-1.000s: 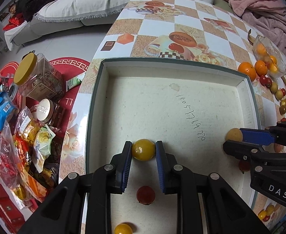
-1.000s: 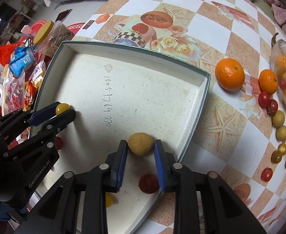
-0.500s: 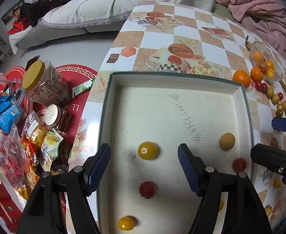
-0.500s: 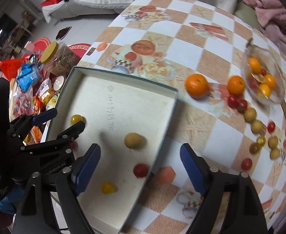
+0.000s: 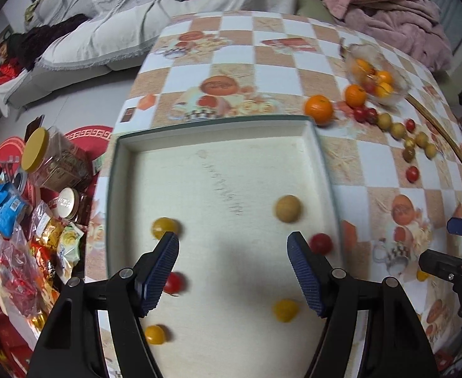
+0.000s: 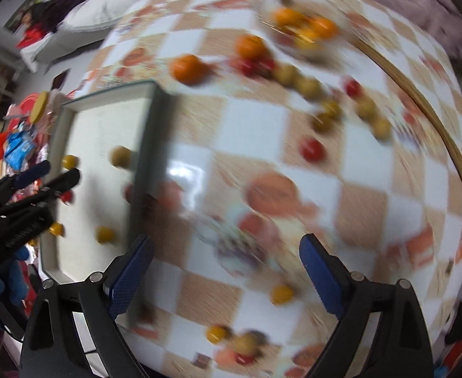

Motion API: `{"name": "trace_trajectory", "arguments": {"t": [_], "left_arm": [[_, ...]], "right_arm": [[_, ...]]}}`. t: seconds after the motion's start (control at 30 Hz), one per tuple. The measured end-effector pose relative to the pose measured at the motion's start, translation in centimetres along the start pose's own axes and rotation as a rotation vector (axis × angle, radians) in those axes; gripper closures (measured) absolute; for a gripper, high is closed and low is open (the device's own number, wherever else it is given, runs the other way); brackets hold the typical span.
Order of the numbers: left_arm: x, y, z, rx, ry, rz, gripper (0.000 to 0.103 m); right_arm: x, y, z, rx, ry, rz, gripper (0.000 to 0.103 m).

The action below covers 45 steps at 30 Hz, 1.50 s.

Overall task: Organize fruits
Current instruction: 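Move both open tools back over the table toward the loose tomatoes, then close the left tool on a yellow tomato while the right tool grasps another yellow tomato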

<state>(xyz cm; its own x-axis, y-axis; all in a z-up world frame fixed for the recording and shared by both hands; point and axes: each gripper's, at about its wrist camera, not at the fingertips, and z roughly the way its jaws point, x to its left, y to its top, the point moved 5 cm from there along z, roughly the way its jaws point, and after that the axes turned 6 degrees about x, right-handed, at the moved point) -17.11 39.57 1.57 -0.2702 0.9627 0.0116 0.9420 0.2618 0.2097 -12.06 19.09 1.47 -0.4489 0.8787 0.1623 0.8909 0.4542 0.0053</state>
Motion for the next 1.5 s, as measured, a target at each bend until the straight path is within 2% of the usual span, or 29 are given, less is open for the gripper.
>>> {"name": "trace_trajectory", "arguments": {"t": [0.17, 0.33, 0.43, 0.63, 0.83, 1.03, 1.1, 1.23, 1.5], "left_arm": [[-4.4, -0.5, -0.6, -0.001, -0.031, 0.079, 0.030], [-8.5, -0.9, -0.8, 0.009, -0.059, 0.150, 0.030], [-10.8, -1.8, -0.9, 0.020, -0.092, 0.196, 0.030], [-14.8, -5.4, -1.1, 0.044, -0.137, 0.354, 0.030], [-17.2, -9.6, -1.0, 0.072, -0.153, 0.464, 0.030], [-17.6, -11.4, -0.2, 0.085, -0.162, 0.454, 0.030], [-17.6, -11.5, 0.2, 0.090, -0.166, 0.441, 0.030], [-17.9, -11.6, 1.1, 0.104, -0.169, 0.427, 0.030], [-18.7, -12.0, 2.6, 0.123, -0.161, 0.415, 0.031]], "right_arm": [[-5.1, -3.8, 0.0, 0.024, -0.024, 0.108, 0.008], [-8.4, -6.7, 0.1, 0.040, -0.031, 0.173, 0.008], [-9.1, -8.1, 0.1, 0.043, -0.031, 0.176, 0.008], [-9.2, -10.6, 0.9, 0.077, -0.035, 0.132, 0.008], [-9.6, -10.5, 1.1, 0.064, -0.023, 0.130, 0.008], [-8.2, -7.9, 2.0, 0.048, -0.009, 0.070, 0.008], [-7.8, -7.5, 2.3, 0.049, -0.003, 0.056, 0.011], [-7.2, -6.7, 3.2, 0.064, 0.009, 0.043, 0.027], [-5.2, -5.1, 4.7, 0.084, 0.025, 0.015, 0.046]]}}
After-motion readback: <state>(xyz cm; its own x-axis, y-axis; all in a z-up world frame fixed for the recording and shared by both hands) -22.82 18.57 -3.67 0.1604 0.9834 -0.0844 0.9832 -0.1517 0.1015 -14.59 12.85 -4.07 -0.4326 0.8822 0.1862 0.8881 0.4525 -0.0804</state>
